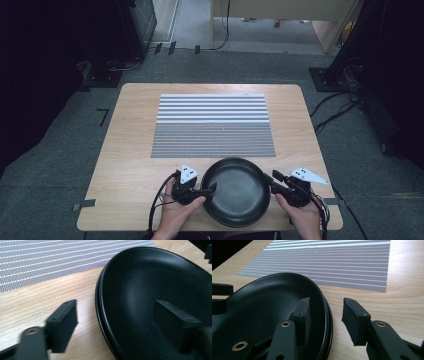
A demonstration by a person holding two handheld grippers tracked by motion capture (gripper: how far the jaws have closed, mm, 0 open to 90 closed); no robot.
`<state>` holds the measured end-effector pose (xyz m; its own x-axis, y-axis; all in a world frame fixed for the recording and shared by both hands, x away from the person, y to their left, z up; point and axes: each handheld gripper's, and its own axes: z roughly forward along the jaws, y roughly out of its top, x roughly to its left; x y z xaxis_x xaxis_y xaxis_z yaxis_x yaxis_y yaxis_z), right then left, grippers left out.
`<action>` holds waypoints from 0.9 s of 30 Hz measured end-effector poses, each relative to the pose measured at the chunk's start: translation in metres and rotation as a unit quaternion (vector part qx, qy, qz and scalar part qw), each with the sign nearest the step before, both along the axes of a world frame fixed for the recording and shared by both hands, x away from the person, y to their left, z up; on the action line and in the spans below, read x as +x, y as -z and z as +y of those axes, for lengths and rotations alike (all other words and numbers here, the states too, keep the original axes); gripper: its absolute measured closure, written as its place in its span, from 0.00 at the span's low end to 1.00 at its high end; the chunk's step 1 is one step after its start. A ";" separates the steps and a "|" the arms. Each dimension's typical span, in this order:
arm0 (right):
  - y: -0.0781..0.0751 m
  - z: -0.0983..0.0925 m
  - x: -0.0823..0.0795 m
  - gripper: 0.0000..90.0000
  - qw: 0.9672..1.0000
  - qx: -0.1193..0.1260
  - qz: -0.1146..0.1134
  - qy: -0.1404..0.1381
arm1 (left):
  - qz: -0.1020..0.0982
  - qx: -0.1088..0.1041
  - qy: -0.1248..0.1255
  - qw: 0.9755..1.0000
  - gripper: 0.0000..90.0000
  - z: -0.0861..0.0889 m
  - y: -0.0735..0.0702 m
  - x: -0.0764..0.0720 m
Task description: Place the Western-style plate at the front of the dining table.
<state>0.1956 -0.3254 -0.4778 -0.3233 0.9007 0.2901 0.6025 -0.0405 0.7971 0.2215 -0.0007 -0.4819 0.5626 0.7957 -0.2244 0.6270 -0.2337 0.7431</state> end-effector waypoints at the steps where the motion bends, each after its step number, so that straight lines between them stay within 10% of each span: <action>1: 0.002 0.002 0.000 0.66 1.000 0.000 -0.001 -0.001 | 0.000 -0.004 0.004 1.000 0.31 0.000 0.000 -0.001; 11: 0.007 0.003 0.000 0.85 1.000 0.011 0.020 -0.010 | 0.005 -0.036 0.015 0.999 0.43 0.008 0.003 -0.005; 16: 0.007 0.000 -0.002 0.92 0.997 0.060 0.046 -0.005 | 0.030 -0.051 0.025 0.998 0.49 0.013 0.003 -0.001; 21: 0.003 0.001 -0.005 0.87 0.999 0.018 0.043 0.018 | 0.030 -0.049 0.029 0.998 0.49 0.013 0.005 -0.002; 27: 0.009 0.000 -0.003 0.91 0.996 0.037 0.075 0.011 | 0.034 -0.041 0.021 0.998 0.54 0.016 0.007 -0.001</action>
<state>0.1930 -0.3254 -0.4867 -0.2520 0.8812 0.4001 0.7133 -0.1103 0.6922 0.2203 0.0149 -0.4893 0.5759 0.7494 -0.3267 0.6679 -0.2007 0.7167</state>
